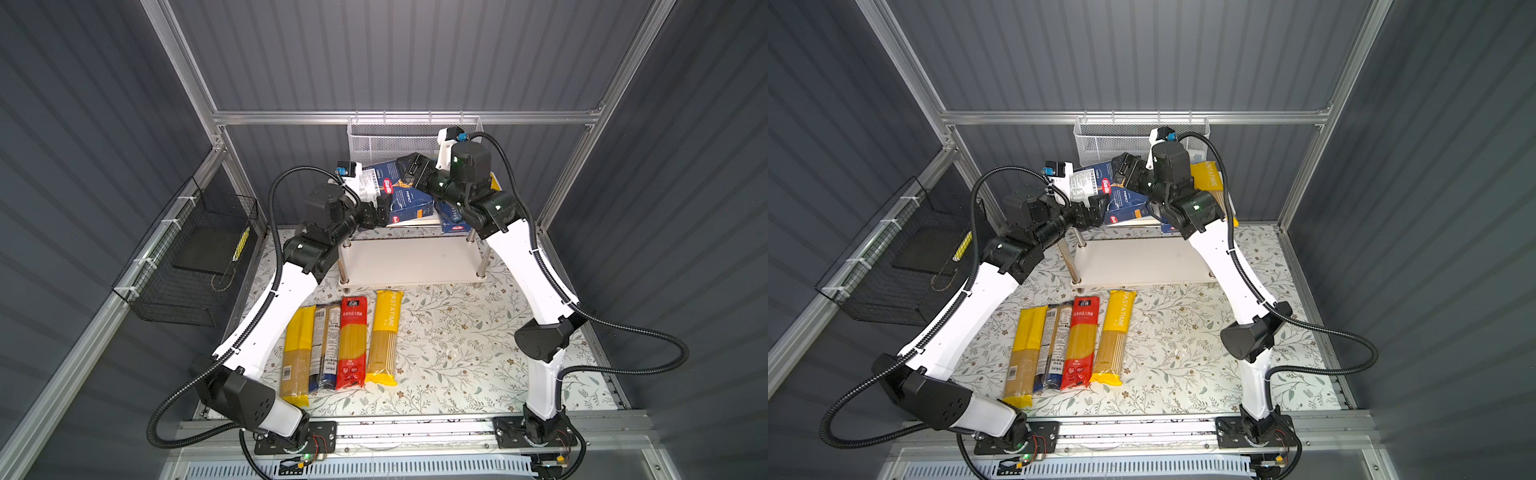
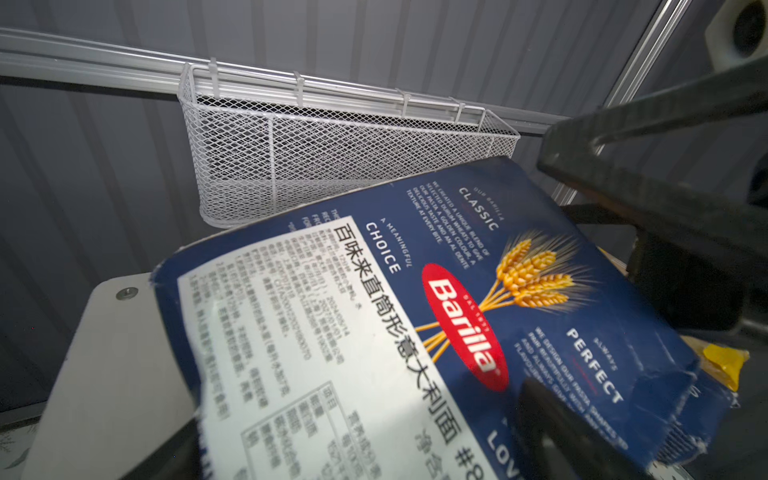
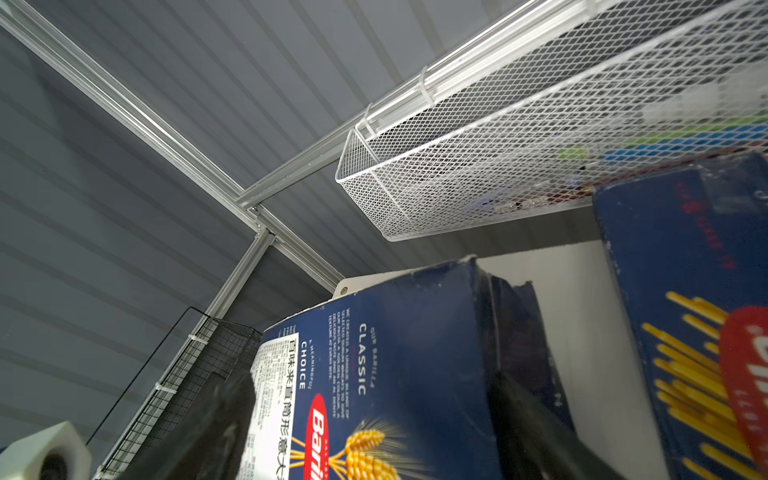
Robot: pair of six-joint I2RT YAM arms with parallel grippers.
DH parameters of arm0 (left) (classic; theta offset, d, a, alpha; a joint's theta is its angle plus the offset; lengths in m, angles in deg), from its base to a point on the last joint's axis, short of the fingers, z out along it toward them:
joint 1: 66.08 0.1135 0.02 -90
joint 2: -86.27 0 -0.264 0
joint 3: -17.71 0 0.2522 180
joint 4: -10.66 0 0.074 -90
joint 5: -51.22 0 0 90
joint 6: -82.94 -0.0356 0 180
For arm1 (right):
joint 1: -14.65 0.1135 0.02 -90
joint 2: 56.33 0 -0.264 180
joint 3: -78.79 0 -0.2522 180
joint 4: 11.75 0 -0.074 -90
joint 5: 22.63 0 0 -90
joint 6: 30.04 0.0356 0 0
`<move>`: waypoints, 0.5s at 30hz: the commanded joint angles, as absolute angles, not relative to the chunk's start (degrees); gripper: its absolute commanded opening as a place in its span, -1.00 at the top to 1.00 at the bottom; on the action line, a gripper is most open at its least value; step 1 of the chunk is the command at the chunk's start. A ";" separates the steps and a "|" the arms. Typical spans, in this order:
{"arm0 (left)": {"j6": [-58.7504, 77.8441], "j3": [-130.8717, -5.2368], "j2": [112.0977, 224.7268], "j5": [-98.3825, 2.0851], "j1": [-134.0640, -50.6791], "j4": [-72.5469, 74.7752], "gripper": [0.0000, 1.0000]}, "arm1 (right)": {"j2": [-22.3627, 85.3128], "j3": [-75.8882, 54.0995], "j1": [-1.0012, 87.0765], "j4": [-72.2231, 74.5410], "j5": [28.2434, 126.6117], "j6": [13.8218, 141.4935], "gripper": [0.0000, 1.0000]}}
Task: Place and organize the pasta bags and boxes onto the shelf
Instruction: 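Set the wide blue box down beside the narrow blue box and release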
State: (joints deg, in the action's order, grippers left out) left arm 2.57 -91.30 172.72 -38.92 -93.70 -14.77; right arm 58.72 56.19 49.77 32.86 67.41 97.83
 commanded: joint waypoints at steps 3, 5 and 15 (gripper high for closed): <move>-0.60 -96.23 176.09 -49.29 -95.72 -19.78 -1.00 | 59.09 58.71 52.98 27.31 78.98 96.96 -0.80; -0.65 -96.89 176.42 -49.15 -94.81 -20.20 -0.99 | 58.99 58.48 52.59 27.90 78.89 96.76 -0.81; -0.20 -97.59 176.71 -47.28 -91.28 -20.99 -1.00 | 59.09 58.45 51.12 30.51 77.63 95.20 -0.84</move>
State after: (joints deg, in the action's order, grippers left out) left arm 2.31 -95.80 174.78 -42.48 -91.10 -20.06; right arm 59.22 56.38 49.02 33.97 69.40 96.34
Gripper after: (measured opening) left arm 0.997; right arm 0.920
